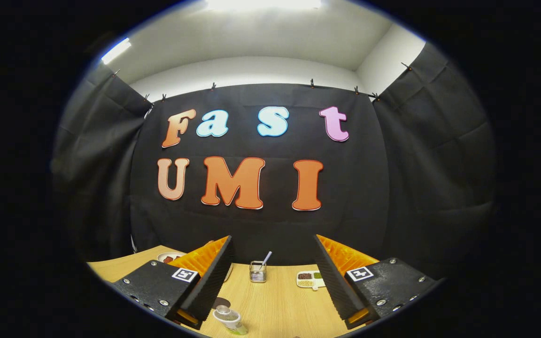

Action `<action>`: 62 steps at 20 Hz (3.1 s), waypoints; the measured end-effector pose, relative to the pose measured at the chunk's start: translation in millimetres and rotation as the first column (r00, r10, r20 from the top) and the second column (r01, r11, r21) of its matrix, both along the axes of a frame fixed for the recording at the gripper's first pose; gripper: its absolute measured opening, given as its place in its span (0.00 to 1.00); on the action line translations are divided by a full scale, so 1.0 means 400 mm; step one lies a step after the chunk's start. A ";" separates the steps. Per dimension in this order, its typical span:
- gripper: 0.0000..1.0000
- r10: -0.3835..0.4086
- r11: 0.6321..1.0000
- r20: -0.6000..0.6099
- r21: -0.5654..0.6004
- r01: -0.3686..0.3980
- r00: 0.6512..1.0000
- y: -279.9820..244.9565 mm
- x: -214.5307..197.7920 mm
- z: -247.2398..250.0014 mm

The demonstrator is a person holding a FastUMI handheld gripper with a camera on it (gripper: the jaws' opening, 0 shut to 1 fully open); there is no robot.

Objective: Take the bottle from table, then pour the juice into the cup, finally place the bottle on the coaster

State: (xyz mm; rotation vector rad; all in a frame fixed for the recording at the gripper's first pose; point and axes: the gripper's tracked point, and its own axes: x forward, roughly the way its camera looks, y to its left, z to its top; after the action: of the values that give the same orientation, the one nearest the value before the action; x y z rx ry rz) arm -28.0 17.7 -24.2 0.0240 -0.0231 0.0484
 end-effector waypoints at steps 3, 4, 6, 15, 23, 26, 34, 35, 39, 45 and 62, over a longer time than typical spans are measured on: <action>0.99 0.021 1.000 0.004 0.012 -0.021 1.000 0.016 -0.015 -0.043; 0.99 0.029 0.999 0.002 0.014 -0.029 1.000 0.023 -0.019 -0.065; 0.99 0.051 0.999 0.009 0.016 -0.051 0.999 0.041 -0.035 -0.105; 0.99 0.134 0.990 -0.055 0.044 -0.132 0.989 0.110 -0.050 -0.335; 0.99 0.182 0.983 -0.143 0.050 -0.176 0.973 0.163 -0.061 -0.572; 0.99 0.187 0.981 -0.144 0.077 -0.178 0.972 0.169 -0.047 -0.604; 0.99 0.237 0.972 -0.184 0.046 -0.232 0.954 0.242 -0.037 -0.698; 0.99 0.241 0.971 -0.197 0.041 -0.237 0.950 0.250 -0.034 -0.712; 0.99 0.253 0.967 -0.235 0.048 -0.249 0.939 0.271 -0.019 -0.760; 0.99 0.244 0.970 -0.294 0.096 -0.225 0.924 0.271 0.005 -0.829; 0.64 0.209 0.978 -0.321 0.053 -0.203 0.924 0.279 0.025 -0.854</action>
State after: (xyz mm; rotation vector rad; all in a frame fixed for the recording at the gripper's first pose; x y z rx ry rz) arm -18.1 129.5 -365.6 0.0532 0.3108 0.2549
